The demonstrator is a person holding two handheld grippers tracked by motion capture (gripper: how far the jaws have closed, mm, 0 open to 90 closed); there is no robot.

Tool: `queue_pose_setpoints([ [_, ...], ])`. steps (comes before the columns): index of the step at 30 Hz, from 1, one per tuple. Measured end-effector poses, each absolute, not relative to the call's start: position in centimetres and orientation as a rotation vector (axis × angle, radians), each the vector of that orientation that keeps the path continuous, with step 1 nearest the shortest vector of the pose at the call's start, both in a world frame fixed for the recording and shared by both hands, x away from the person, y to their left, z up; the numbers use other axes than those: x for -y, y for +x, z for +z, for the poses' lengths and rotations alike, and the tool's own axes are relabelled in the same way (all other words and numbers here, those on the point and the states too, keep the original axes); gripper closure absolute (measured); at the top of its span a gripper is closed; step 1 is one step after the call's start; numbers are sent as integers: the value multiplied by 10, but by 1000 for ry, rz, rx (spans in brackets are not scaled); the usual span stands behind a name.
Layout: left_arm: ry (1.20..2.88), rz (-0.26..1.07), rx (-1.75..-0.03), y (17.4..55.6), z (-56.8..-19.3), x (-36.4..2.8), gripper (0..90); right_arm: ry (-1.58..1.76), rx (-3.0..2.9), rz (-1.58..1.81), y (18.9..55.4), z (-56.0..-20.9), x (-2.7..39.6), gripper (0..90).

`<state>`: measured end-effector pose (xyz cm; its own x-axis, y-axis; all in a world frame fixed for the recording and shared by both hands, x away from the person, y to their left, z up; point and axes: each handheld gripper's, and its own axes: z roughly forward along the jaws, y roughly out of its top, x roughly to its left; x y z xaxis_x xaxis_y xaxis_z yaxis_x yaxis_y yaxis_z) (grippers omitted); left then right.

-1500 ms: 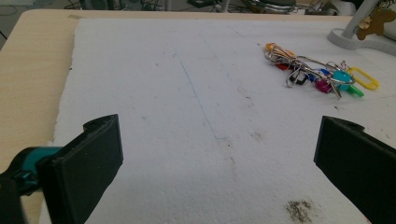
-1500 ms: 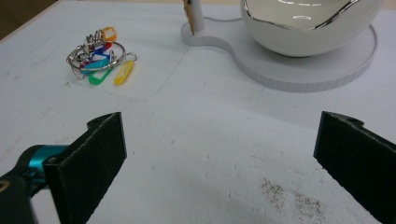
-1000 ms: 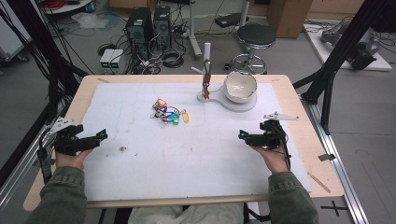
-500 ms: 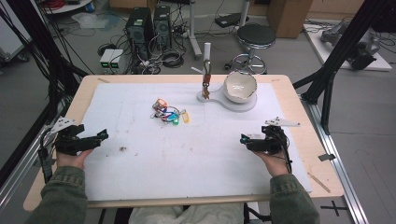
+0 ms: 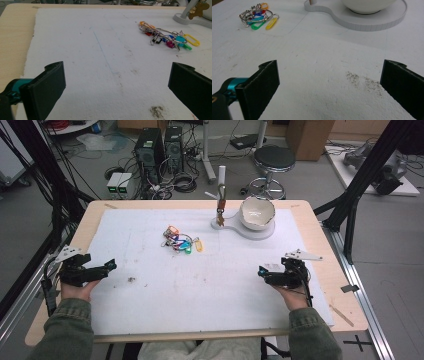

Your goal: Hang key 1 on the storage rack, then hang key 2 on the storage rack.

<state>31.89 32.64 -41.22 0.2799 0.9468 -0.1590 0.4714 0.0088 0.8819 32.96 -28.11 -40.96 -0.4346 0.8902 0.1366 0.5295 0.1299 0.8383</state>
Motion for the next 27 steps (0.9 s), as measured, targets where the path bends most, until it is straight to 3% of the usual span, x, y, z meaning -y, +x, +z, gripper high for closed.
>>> queue_pose_setpoints([
  [27,1720,540,-1230,346,-386,-292,17,1320,-1948,1286,315,-407,289,15],
])
